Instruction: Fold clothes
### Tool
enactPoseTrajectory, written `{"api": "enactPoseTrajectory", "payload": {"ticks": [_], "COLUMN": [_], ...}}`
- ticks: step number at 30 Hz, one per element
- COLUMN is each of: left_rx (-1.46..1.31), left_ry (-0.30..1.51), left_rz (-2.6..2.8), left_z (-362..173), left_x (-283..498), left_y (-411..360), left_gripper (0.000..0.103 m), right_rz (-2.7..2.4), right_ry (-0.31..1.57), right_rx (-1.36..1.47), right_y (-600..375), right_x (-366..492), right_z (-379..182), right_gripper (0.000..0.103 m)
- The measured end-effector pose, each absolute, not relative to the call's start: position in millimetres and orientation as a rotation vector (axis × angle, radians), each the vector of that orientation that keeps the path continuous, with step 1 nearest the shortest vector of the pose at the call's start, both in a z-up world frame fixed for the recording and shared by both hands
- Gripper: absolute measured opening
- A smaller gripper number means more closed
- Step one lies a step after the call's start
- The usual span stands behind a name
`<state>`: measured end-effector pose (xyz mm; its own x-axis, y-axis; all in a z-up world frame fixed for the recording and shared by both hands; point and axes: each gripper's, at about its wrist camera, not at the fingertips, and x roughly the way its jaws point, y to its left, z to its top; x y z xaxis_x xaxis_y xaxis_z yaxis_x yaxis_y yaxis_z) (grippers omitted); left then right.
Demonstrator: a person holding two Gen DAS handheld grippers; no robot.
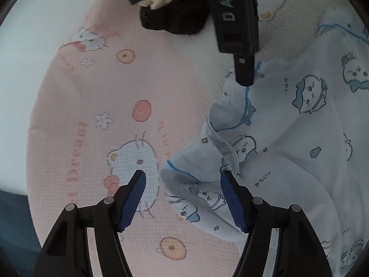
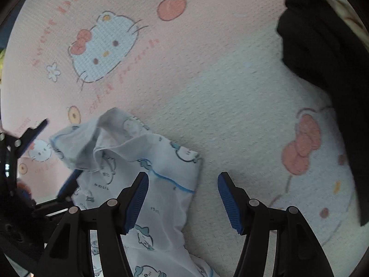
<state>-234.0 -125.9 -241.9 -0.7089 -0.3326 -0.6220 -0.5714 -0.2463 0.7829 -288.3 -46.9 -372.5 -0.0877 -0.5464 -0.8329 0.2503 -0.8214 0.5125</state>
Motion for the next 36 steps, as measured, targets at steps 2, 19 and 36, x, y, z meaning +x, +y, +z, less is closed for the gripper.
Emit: {"api": "enactPoseTrajectory", "payload": {"ticks": [2, 19, 36], "left_rx": [-1.165, -1.580, -2.133], "left_ry": [1.751, 0.488, 0.212], "left_rz": [2.107, 2.632, 2.577], "left_z": [-247, -214, -267], "left_x": [-242, -290, -303], "left_y": [-130, -211, -288], "left_gripper": [0.065, 0.013, 0.013], "right_rz": [-1.967, -2.144, -1.905], "right_ry": [-0.312, -0.134, -0.745], "right_rx": [1.639, 1.608, 1.755], "right_y": [-50, -45, -1], "right_x": [-286, -284, -294], "right_z": [-370, -357, -379], "right_gripper": [0.062, 0.005, 0.032]}}
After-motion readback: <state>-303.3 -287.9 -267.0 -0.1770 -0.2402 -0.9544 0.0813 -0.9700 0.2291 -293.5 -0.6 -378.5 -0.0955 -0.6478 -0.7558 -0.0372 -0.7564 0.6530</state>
